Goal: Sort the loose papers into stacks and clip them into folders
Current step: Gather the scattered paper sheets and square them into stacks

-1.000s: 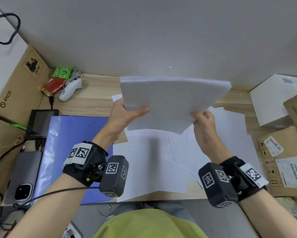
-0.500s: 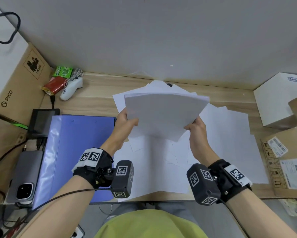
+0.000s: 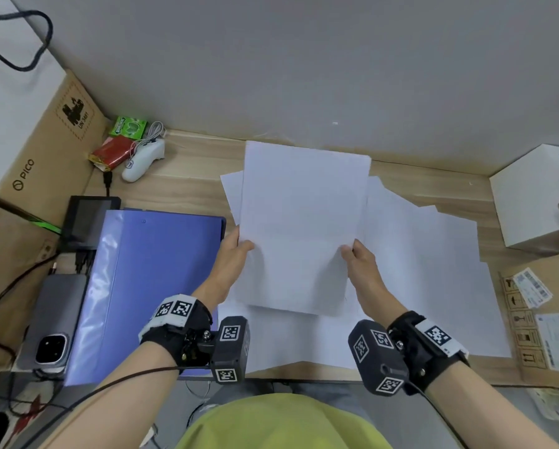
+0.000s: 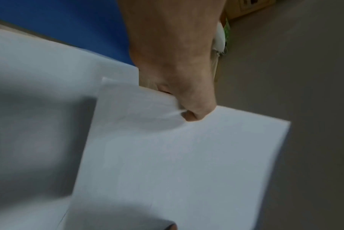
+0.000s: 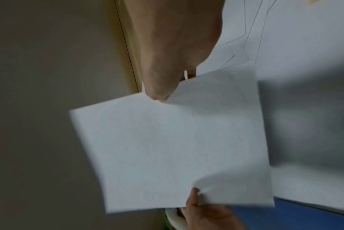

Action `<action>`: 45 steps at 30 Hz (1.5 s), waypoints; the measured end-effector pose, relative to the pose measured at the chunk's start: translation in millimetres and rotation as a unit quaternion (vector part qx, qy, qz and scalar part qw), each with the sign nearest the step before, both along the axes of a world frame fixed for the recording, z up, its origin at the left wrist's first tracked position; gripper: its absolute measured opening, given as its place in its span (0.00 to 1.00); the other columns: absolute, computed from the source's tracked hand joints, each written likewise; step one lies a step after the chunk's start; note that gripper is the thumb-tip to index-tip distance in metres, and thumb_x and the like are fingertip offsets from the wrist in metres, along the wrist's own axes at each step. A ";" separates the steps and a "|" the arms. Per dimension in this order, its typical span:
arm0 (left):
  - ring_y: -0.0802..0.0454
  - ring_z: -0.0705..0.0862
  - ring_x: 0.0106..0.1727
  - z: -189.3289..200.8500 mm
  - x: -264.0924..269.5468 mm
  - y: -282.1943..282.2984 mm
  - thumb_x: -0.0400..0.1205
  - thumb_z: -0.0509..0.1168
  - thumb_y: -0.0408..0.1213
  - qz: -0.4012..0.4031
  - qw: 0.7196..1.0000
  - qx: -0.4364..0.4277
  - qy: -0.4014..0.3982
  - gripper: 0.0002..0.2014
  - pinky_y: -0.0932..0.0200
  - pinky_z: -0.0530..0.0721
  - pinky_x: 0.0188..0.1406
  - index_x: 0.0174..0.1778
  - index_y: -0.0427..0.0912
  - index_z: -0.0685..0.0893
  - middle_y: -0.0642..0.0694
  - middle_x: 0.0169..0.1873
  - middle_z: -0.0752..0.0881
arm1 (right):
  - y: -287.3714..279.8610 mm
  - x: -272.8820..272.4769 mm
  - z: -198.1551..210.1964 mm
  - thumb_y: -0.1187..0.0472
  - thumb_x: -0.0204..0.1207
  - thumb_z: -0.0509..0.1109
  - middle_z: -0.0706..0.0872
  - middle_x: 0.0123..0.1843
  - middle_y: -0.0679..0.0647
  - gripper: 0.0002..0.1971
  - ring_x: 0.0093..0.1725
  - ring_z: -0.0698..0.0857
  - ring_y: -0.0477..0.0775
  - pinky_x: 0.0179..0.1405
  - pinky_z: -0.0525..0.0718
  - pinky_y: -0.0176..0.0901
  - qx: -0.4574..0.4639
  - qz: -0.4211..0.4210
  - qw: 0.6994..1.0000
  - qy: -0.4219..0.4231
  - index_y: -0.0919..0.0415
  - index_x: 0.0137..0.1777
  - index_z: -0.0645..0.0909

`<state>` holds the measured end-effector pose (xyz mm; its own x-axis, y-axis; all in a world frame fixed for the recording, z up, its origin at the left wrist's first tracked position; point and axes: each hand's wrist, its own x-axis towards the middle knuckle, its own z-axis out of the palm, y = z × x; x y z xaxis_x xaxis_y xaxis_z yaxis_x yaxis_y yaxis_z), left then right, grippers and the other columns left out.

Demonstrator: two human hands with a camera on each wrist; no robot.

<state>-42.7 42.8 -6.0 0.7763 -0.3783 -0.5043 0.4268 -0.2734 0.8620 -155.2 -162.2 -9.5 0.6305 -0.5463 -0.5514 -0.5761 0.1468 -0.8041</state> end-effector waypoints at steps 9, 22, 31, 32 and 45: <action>0.53 0.76 0.50 -25.1 -10.9 57.8 0.86 0.52 0.24 0.006 0.986 0.140 0.089 0.18 0.61 0.74 0.49 0.68 0.45 0.73 0.52 0.56 0.80 | 49.6 0.5 -30.1 0.70 0.80 0.58 0.83 0.58 0.63 0.17 0.49 0.83 0.57 0.45 0.85 0.46 0.111 0.158 0.970 0.146 0.66 0.67 0.75; 0.33 0.78 0.62 5.3 37.5 174.7 0.83 0.57 0.31 0.112 0.923 0.342 -0.138 0.26 0.45 0.80 0.51 0.78 0.46 0.67 0.40 0.69 0.76 | 161.8 98.9 -1.6 0.62 0.82 0.62 0.84 0.52 0.56 0.06 0.50 0.84 0.54 0.53 0.84 0.47 0.202 0.325 0.921 0.081 0.59 0.54 0.78; 0.44 0.57 0.83 -14.4 15.0 129.4 0.85 0.59 0.35 -0.083 0.937 0.302 -0.152 0.30 0.52 0.60 0.78 0.84 0.47 0.58 0.45 0.83 0.56 | 143.1 90.3 -25.4 0.50 0.83 0.62 0.66 0.78 0.51 0.27 0.79 0.66 0.54 0.78 0.63 0.51 0.179 0.365 0.901 0.150 0.54 0.80 0.64; 0.46 0.60 0.82 -16.3 11.8 118.5 0.86 0.58 0.35 -0.114 0.948 0.265 -0.132 0.29 0.55 0.63 0.77 0.83 0.47 0.59 0.46 0.82 0.58 | 134.2 88.7 -25.0 0.49 0.83 0.62 0.69 0.77 0.51 0.25 0.76 0.69 0.54 0.77 0.65 0.51 0.183 0.360 0.904 0.140 0.53 0.79 0.67; 0.46 0.65 0.78 -82.0 9.3 17.3 0.80 0.69 0.36 -0.238 0.933 0.257 -0.078 0.35 0.55 0.65 0.75 0.82 0.46 0.62 0.44 0.77 0.68 | -33.8 -33.7 -43.7 0.62 0.84 0.61 0.79 0.61 0.55 0.09 0.60 0.77 0.55 0.60 0.74 0.48 0.108 0.032 0.985 0.130 0.56 0.59 0.80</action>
